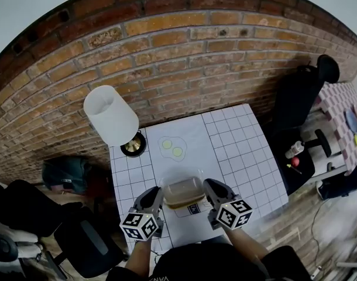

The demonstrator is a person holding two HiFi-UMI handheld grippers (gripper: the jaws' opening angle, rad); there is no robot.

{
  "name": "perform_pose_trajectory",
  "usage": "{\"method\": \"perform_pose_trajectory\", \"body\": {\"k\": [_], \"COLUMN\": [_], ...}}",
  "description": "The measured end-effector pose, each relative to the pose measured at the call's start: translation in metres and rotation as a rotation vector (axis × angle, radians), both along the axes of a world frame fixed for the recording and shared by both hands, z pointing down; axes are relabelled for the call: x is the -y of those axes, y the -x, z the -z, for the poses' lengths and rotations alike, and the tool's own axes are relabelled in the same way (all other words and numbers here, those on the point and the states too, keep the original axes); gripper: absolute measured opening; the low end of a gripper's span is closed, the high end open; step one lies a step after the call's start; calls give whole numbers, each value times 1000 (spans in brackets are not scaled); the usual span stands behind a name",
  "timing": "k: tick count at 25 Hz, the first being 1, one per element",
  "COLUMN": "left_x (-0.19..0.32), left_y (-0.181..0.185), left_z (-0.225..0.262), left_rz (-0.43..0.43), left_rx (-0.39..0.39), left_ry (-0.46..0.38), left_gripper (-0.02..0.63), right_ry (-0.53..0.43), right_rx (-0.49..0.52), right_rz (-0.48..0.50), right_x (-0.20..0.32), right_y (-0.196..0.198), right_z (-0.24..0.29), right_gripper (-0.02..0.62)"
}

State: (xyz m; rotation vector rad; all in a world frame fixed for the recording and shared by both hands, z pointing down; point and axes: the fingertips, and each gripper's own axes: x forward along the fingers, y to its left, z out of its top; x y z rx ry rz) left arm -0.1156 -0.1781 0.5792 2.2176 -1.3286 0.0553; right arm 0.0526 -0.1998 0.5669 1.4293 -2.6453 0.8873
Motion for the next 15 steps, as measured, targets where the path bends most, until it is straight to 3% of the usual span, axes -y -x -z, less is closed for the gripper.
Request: {"method": "perform_pose_trajectory", "body": {"k": [15], "left_x": [2], "left_y": [4], "left_z": [61], "left_rz": [4], "left_rx": [-19], "left_ry": [-143], "left_gripper": [41], "right_ry": [-127], "right_rx": [45], "right_rz": [-31], "right_x": [-2], "right_y": [1], "right_z": [59], "right_gripper": [21]}}
